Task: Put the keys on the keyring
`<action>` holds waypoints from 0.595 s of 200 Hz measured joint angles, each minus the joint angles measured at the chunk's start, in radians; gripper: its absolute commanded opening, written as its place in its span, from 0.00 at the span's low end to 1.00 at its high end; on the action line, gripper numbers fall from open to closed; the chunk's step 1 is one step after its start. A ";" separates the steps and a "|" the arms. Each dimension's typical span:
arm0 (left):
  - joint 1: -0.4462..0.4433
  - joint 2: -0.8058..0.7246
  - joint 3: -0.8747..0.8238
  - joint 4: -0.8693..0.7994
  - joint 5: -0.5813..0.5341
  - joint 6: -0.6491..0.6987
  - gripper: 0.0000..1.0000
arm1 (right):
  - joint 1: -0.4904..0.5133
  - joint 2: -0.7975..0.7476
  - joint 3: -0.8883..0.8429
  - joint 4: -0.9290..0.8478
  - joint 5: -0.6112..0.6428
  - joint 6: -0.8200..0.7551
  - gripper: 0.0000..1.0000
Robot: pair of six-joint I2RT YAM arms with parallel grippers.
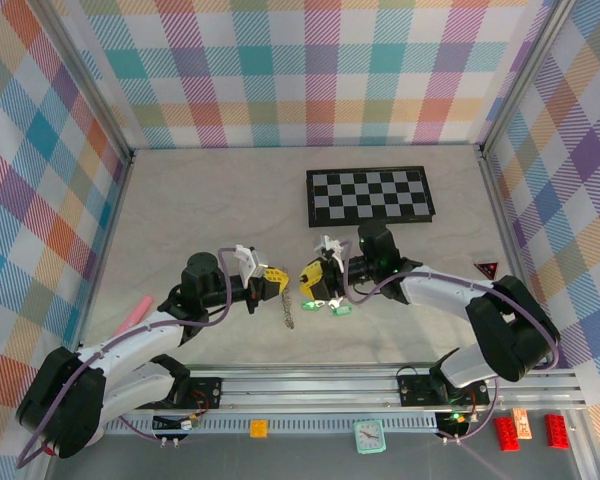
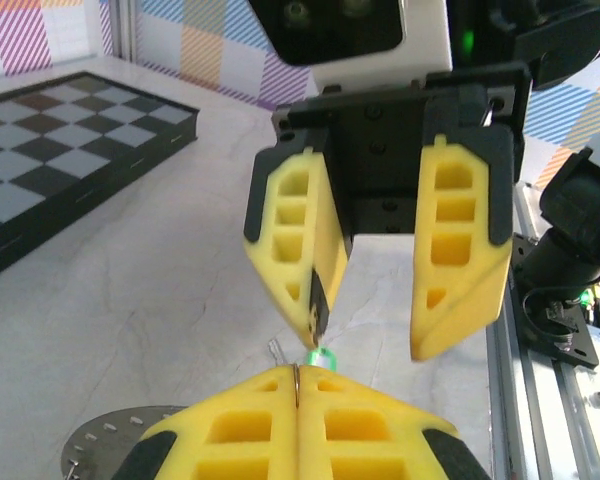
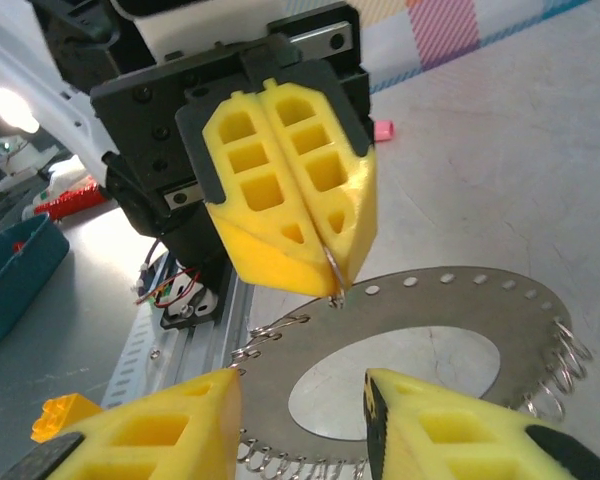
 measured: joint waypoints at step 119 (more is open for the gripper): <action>-0.006 0.025 -0.009 0.102 0.064 -0.039 0.00 | 0.051 0.039 0.000 0.140 0.061 -0.009 0.22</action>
